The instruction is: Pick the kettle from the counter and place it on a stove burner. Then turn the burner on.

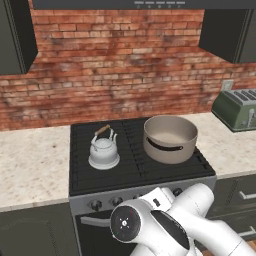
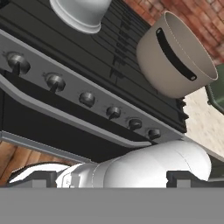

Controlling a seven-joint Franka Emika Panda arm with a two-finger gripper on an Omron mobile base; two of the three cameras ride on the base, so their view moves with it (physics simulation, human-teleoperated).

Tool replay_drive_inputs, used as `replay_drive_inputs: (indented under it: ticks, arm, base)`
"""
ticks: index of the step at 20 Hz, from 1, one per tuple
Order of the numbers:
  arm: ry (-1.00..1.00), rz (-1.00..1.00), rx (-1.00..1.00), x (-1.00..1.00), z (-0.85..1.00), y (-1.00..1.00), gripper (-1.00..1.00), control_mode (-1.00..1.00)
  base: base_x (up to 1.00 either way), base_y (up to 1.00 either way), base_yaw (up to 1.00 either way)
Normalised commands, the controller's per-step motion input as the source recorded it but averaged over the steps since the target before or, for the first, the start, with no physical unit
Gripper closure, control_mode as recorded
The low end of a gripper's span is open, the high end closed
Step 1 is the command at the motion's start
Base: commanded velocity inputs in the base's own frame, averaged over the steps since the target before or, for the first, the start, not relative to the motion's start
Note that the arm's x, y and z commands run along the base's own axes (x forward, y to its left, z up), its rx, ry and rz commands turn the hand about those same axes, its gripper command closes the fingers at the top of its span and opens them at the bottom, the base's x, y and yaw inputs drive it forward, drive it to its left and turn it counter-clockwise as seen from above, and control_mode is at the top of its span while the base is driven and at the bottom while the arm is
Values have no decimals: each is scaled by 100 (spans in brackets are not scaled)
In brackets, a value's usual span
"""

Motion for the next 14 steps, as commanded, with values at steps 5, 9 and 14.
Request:
replay_drive_inputs:
  ticks: [5,9,14]
  arm:
    - [0,0,0,0,0,0,-100,-100]
    - [0,0,0,0,0,0,-100,-100]
    - [0,0,0,0,0,0,-100,-100]
  base:
    - [0,0,0]
    - [0,0,0]
    - [0,0,0]
